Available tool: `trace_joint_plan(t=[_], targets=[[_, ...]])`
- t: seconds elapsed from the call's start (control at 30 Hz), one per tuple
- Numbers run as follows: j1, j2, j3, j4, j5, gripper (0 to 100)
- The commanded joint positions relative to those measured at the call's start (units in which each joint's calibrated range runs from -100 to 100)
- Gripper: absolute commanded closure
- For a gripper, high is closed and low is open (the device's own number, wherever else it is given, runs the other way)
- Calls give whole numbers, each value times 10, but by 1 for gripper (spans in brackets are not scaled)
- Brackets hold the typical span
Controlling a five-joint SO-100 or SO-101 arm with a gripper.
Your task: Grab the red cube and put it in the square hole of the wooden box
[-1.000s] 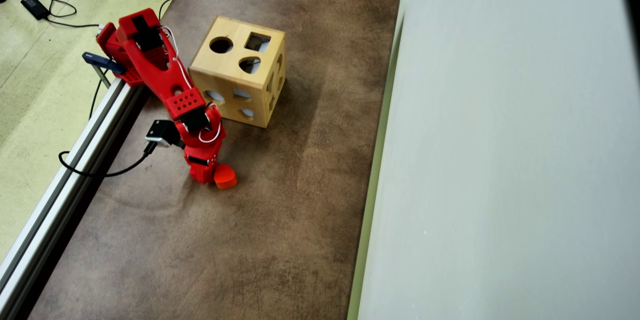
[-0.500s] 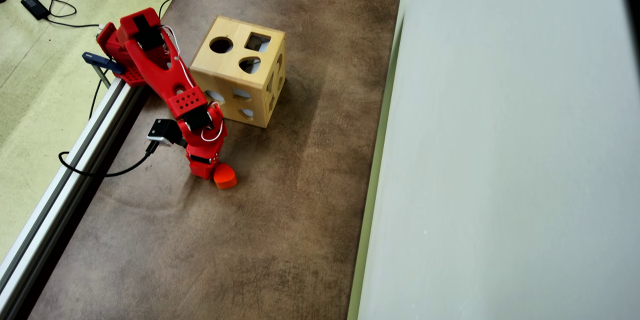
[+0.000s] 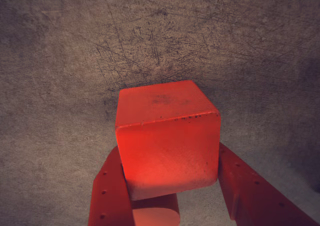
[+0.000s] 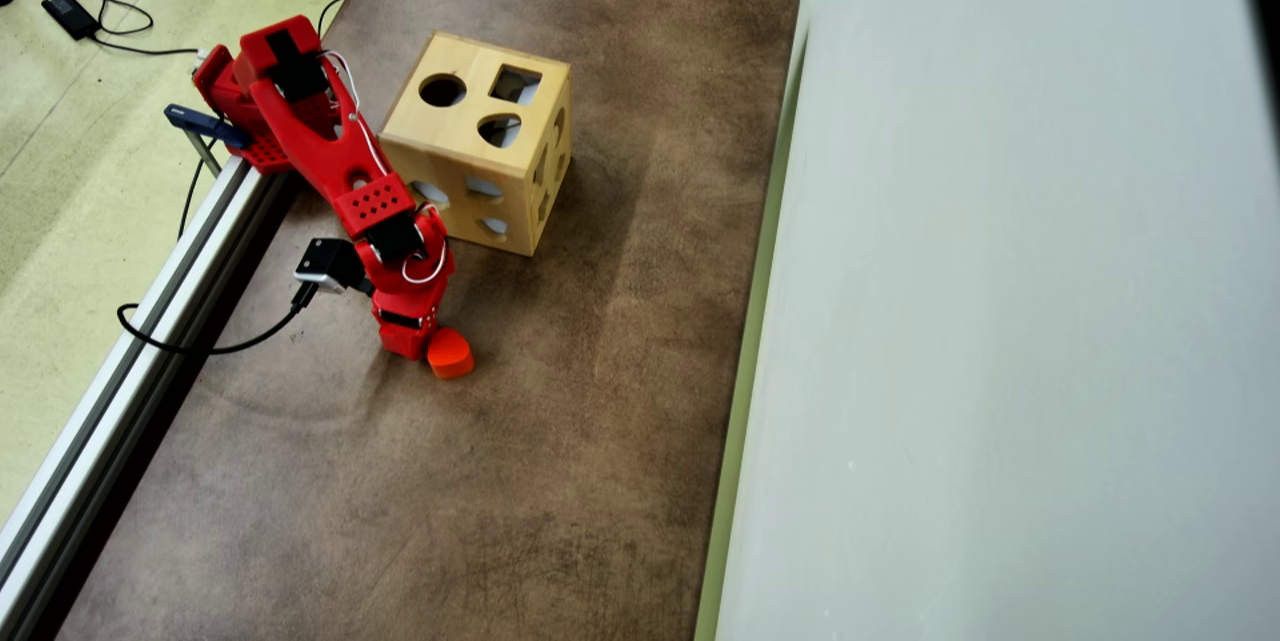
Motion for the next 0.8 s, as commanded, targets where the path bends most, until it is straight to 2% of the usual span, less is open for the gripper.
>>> trace_joint_plan(t=[0.0,0.23,0.53,0.6,0.73,0.77], targets=[[-3,-16,-7,5,4,79],[-3,-17,-6,9,4,79],[-4,-17,-16,62,4,80],[-4,-17,-16,62,5,84],[-4,-21,-16,62,5,99],[-4,-25,-16,62,5,100]])
